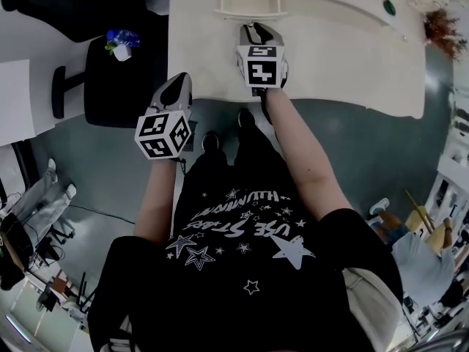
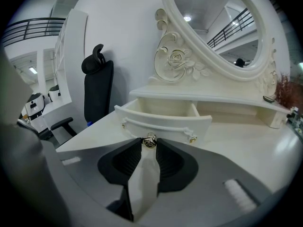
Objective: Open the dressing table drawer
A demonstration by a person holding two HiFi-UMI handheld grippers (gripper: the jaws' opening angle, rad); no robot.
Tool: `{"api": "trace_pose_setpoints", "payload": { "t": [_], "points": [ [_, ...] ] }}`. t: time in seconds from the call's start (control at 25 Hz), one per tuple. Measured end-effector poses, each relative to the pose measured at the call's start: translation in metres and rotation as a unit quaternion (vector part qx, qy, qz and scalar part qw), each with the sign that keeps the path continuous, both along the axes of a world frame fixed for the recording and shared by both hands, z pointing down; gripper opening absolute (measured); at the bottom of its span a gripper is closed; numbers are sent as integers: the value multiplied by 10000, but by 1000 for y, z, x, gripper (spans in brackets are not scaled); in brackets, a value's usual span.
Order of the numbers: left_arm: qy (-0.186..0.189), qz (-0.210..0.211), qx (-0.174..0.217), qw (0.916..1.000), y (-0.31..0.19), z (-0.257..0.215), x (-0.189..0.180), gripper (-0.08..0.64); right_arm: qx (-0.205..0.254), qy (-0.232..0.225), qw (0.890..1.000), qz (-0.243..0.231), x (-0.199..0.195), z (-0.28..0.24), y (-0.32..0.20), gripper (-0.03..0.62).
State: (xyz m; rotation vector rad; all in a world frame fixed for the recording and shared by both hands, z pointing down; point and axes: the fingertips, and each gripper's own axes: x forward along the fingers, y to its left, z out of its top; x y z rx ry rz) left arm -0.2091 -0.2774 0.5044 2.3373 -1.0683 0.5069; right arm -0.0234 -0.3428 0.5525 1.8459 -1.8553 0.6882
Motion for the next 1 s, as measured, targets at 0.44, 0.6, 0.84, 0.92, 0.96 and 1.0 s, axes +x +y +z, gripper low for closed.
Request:
{"api": "trace_pose_setpoints", "payload": {
  "t": [0.44, 0.6, 0.84, 0.92, 0.96, 1.0],
  "points": [
    [31, -56, 67, 10000, 0, -9, -2, 2, -17, -104, 9999, 71, 2, 0, -1, 138],
    [67, -54, 138, 9999, 3, -15, -6, 2, 37, -131, 9998, 149, 4, -7, 8, 184],
    [181, 29, 256, 9995, 14, -26, -14, 2, 202, -135, 9992, 302, 7, -28, 31, 187],
    [215, 92, 309, 9992, 19, -29, -16, 2, 287, -128, 9988, 388, 8, -38, 40, 183],
    [230, 130, 336, 9991, 22, -31, -17, 2, 338, -126, 9984, 441, 8, -43, 45, 178],
    [245, 170, 365, 9989, 25, -33, -18, 2, 393, -125, 9979, 493, 8, -48, 51, 172]
  ]
}}
